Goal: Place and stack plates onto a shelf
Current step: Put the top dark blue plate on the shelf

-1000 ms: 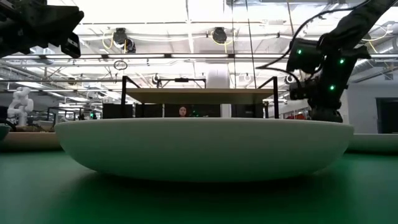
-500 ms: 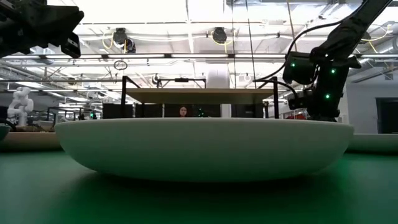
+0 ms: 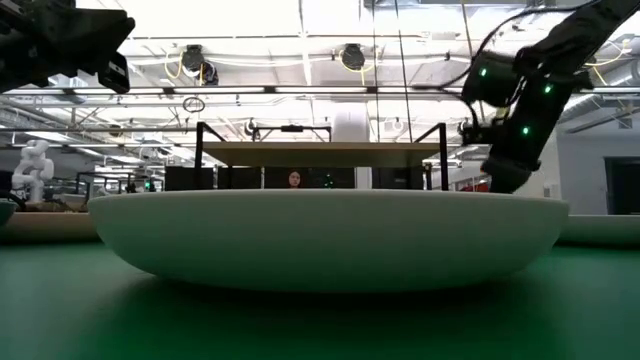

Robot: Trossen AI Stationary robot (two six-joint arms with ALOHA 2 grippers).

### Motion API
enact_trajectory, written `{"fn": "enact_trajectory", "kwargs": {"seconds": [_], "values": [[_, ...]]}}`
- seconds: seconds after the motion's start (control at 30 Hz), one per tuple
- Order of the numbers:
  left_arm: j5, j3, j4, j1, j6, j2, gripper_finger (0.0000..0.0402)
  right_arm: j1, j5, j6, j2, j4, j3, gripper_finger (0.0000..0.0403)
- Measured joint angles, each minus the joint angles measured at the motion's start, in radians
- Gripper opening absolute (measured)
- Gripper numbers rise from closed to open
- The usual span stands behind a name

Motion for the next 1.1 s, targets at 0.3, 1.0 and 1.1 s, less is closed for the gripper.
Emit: {"fn": "enact_trajectory", "kwargs": {"seconds": [0.3, 1.0, 1.1], "values": [[0.0, 0.0, 0.0, 0.0, 0.0, 0.0, 0.0056, 0.022, 0.118, 0.08, -0.251, 0.037, 0.0, 0.0001], [0.0, 0.0, 0.0, 0.0, 0.0, 0.0, 0.0056, 0.129, -0.107, -0.225, -0.098, 0.348, 0.395, 0.0], [0.0, 0.0, 0.0, 0.0, 0.0, 0.0, 0.0056, 0.139, -0.177, -0.267, 0.01, 0.307, 0.473, 0.0]]}}
